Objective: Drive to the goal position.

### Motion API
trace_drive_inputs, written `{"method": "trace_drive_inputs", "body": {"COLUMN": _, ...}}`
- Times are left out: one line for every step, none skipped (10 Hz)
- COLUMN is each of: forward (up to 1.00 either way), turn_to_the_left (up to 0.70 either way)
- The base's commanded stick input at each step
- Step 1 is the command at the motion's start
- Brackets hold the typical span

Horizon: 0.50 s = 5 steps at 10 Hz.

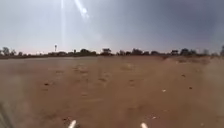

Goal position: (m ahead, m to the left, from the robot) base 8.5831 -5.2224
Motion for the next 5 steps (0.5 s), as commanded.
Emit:
{"method": "trace_drive_inputs", "body": {"forward": 0.5, "turn_to_the_left": 0.0}}
{"method": "trace_drive_inputs", "body": {"forward": 0.5, "turn_to_the_left": 0.0}}
{"method": "trace_drive_inputs", "body": {"forward": 0.5, "turn_to_the_left": 0.0}}
{"method": "trace_drive_inputs", "body": {"forward": 0.5, "turn_to_the_left": 0.0}}
{"method": "trace_drive_inputs", "body": {"forward": 0.5, "turn_to_the_left": 0.0}}
